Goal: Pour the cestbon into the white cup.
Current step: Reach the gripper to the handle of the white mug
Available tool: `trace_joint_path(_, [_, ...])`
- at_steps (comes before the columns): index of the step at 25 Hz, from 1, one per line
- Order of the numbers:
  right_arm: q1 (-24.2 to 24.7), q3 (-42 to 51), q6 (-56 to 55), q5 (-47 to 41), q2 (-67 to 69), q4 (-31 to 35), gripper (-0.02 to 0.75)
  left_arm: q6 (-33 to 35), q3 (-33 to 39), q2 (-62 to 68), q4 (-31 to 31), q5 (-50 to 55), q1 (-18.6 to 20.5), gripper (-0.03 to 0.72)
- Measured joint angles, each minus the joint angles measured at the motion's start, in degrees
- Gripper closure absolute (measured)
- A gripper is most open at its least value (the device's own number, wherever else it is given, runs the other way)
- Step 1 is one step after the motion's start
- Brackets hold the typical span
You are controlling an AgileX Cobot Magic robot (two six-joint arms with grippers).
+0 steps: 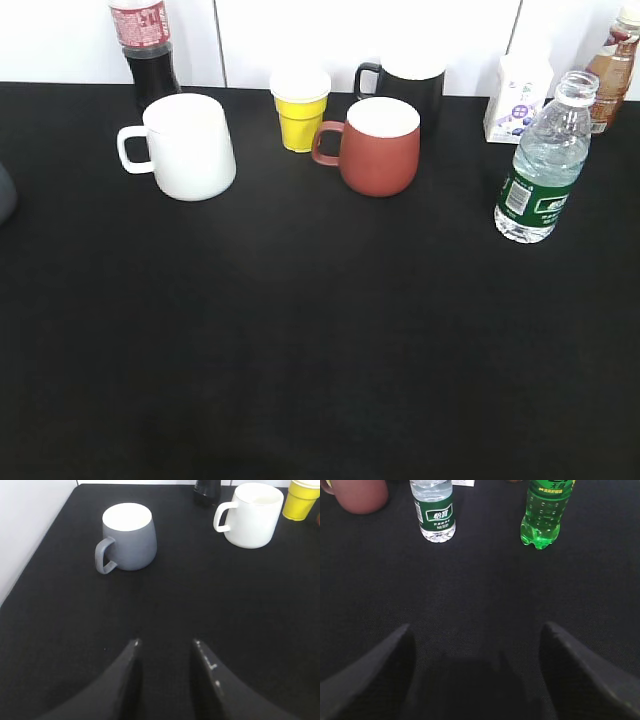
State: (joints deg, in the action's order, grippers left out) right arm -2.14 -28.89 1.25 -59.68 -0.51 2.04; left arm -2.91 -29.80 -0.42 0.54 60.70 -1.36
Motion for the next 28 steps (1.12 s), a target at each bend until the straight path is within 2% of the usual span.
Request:
trace_joint_path(8, [0.0, 0.0, 0.0, 0.0, 0.0, 0.0, 0.153, 0.0, 0.1, 0.0, 0.0, 0.0, 0.0, 0.440])
trace_joint_path(11, [0.0, 0.0, 0.0, 0.0, 0.0, 0.0, 0.153, 0.0, -2.1, 4.9, -2.6, -3.7, 0.0, 0.440])
trace_joint_path(13, [0.0, 0.0, 0.0, 0.0, 0.0, 0.0, 0.153, 0.5, -6.1, 14.5, -5.4, -11.5, 0.0, 0.440])
trace_joint_path(15, [0.0, 0.0, 0.0, 0.0, 0.0, 0.0, 0.153, 5.0, -9.5, 24.6, -6.8, -23.3, 0.0, 0.440])
trace_joint_path(18, [0.0, 0.0, 0.0, 0.0, 0.0, 0.0, 0.153, 7.3, -10.1, 36.8, -8.0, -43.4, 0.0, 0.439])
trace_joint_path(21, [0.0, 0.0, 0.0, 0.0, 0.0, 0.0, 0.153, 7.3, -10.0, 46.2, -10.7, -53.7, -0.3, 0.439])
trace_joint_path(23, [0.0, 0.0, 0.0, 0.0, 0.0, 0.0, 0.153, 7.3, -8.3, 51.3, -11.9, -60.1, -5.0, 0.437])
trace_joint_path(26, [0.0, 0.0, 0.0, 0.0, 0.0, 0.0, 0.153, 7.3, 0.5, 59.1, -13.1, -77.5, -15.1, 0.423])
trace_joint_path(28, [0.0, 0.0, 0.0, 0.0, 0.0, 0.0, 0.153, 7.3, 2.5, 67.0, -13.8, -83.7, -18.2, 0.421])
